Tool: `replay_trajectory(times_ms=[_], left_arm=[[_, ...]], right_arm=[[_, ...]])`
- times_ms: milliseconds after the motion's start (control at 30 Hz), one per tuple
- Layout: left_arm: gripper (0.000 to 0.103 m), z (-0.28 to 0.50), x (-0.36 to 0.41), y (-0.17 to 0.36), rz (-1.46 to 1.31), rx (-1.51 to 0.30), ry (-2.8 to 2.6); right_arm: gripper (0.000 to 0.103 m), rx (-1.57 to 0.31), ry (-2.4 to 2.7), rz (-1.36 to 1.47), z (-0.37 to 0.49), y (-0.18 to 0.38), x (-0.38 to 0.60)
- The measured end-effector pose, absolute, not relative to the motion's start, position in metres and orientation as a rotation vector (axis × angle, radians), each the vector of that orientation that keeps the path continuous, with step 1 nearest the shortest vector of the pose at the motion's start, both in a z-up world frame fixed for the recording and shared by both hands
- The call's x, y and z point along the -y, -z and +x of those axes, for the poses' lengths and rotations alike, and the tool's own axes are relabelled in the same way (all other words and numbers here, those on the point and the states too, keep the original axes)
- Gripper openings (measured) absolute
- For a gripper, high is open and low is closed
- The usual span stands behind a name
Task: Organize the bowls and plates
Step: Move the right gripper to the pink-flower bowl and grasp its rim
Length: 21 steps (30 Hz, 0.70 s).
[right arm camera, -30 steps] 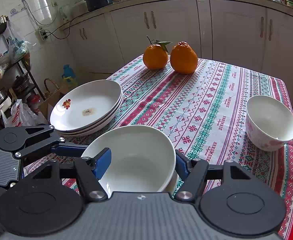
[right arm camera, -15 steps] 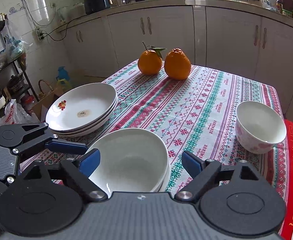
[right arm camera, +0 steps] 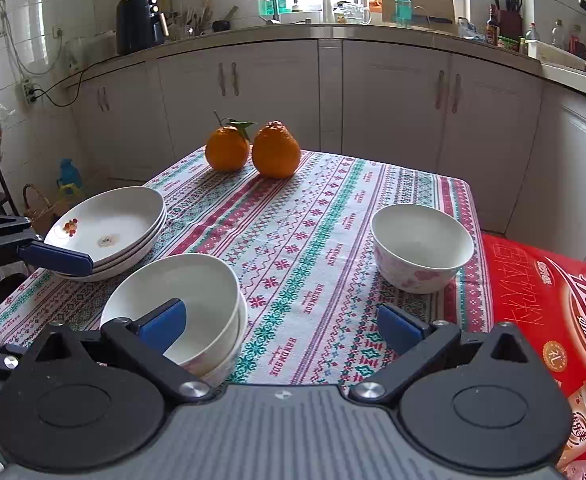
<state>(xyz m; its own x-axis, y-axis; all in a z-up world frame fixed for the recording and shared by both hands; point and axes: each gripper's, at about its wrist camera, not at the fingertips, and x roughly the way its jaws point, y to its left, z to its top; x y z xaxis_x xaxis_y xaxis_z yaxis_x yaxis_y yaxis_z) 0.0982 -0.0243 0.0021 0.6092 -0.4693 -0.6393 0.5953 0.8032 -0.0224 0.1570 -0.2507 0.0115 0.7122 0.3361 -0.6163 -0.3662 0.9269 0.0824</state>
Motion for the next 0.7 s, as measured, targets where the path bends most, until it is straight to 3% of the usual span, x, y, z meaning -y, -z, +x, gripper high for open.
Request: replay_trajectory(times_ms=[333, 700], left_arm=[[0.093, 0.162, 0.059, -0.026, 0.276, -0.62, 0.694], [0.092, 0.247, 0.136, 0.009, 0.405, -0.67, 0.819]], right_arm=[[0.103, -0.672, -0.314, -0.011, 0.186, -0.012, 0.286], [0.103, -0.696, -0.268, 0.044, 0.258, -0.009, 0.332]])
